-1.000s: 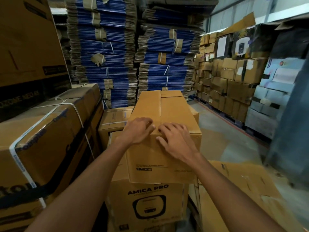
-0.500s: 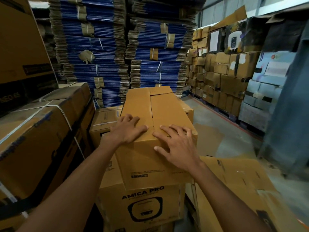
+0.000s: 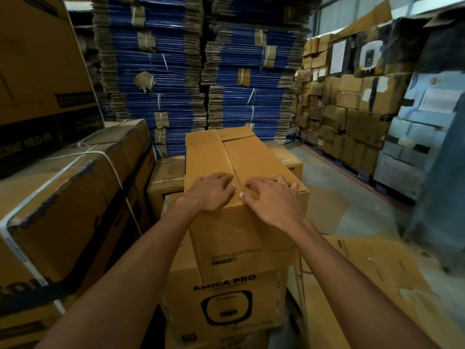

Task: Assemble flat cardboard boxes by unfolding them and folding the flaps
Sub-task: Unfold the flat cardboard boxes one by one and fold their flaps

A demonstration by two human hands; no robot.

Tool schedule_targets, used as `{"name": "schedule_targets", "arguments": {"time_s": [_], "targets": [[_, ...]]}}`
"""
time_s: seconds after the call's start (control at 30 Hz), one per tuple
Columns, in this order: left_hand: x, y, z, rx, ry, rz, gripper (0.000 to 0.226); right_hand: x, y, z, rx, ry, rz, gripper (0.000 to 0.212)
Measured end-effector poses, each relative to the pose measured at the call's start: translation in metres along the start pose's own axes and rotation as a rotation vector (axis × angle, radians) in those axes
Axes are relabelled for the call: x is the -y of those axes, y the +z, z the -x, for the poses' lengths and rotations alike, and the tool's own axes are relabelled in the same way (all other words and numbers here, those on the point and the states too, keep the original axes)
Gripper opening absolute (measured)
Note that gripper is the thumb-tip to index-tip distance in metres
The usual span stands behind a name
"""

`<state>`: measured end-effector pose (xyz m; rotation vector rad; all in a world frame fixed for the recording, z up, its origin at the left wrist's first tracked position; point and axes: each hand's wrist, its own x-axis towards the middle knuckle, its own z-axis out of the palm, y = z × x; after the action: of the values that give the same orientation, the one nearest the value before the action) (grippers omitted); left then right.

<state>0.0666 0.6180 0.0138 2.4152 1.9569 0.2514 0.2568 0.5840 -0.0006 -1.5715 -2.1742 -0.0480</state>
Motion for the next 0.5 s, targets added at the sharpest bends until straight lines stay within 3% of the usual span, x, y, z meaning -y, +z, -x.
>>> {"name": "schedule_targets", "arguments": {"time_s": [0.23,0.37,0.5], "targets": [[-0.029,-0.005,-0.01,0.033,-0.186,0.0,0.057,0.009,-0.024,-0.019,0.092,0.064,0.066,0.037],[-0.026,0.003,-0.004,-0.027,-0.14,0.005,0.061,0.023,-0.027,-0.025,0.135,0.013,0.073,0.021],[-0.022,0.006,0.001,0.024,-0.119,-0.011,0.075,0.025,-0.032,-0.03,0.062,-0.197,0.239,0.04]]}}
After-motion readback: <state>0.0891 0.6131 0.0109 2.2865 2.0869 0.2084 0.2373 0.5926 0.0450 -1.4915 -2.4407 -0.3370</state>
